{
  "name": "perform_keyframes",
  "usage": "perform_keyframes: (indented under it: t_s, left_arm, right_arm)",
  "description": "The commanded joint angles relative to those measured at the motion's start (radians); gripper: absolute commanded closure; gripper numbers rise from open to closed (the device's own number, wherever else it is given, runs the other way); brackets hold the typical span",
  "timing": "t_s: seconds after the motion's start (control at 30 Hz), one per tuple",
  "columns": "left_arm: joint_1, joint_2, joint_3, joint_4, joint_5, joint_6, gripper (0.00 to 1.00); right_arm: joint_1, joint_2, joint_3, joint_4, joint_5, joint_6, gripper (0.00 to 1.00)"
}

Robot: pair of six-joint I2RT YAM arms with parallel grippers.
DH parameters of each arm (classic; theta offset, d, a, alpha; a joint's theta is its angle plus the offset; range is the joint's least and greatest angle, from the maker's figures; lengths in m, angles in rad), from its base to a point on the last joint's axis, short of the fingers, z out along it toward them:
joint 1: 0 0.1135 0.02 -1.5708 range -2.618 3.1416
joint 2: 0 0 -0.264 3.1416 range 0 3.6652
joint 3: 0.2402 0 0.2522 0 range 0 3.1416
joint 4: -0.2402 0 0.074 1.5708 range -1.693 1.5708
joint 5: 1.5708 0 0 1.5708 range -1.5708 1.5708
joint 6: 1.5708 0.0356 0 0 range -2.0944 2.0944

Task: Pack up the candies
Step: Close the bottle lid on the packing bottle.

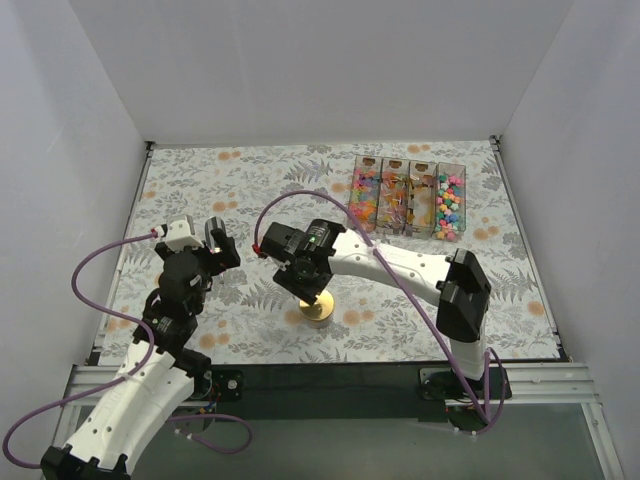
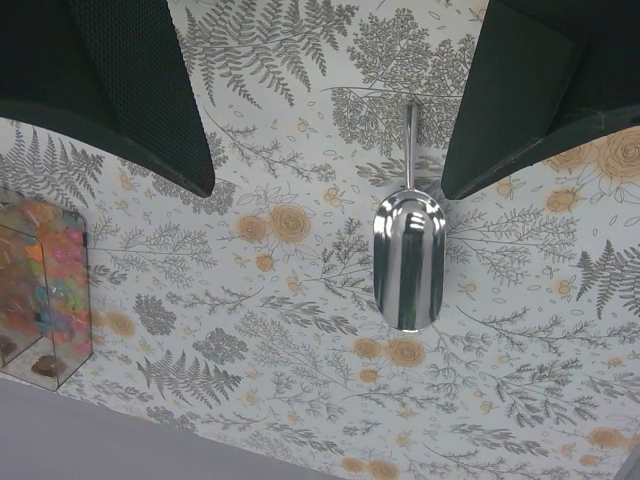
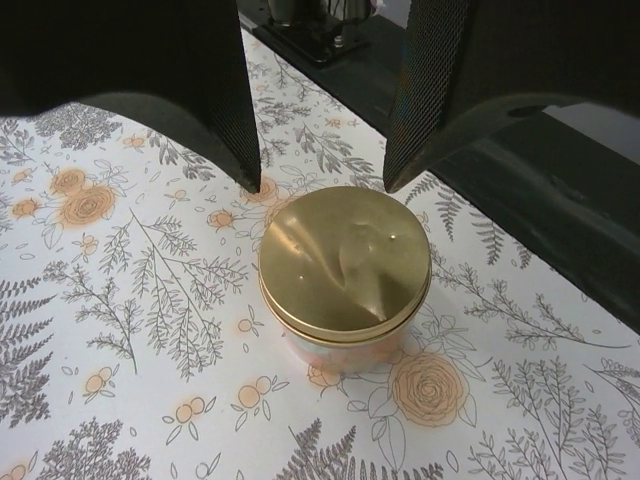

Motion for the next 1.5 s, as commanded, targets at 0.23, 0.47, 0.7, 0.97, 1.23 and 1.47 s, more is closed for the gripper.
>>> perform_keyframes:
  t_s: [0.23, 0.47, 0.7, 0.97, 1.23, 1.47]
  left_arm:
    - [-0.001, -0.013, -0.007, 0.017, 0.009, 0.02, 0.03]
    - [-0.001, -0.023, -0.012, 0.023, 0.023, 0.028, 0.03]
    - [-0.001, -0.026, -0.018, 0.047, 0.084, 0.047, 0.03]
    - [-0.001, 0.042, -0.024, 0.125, 0.272, 0.08, 0.02]
    - [-0.057, 0.175, 0.027, 0.182, 0.385, 0.113, 0.02]
    - [-0.273, 0.217, 0.033, 0.179, 0.296, 0.084, 0.02]
  right_arm:
    - [-0.003, -0.041, -0.184, 0.135, -0.044, 0.008, 0.51]
    - [-0.005, -0.029, -0.272, 0.208, -0.107, 0.005, 0.52]
    - [-0.005, -0.055, -0.286, 0.203, -0.092, 0.02, 0.52]
    - [-0.073, -0.168, -0.112, 0.158, -0.006, 0.013, 0.43]
    - [-0.299, -0.385, -0.216, 0.194, -0.033, 0.042, 0.27]
    - [-0.435, -0.619, -0.453, 0.419, -0.029, 0.045, 0.27]
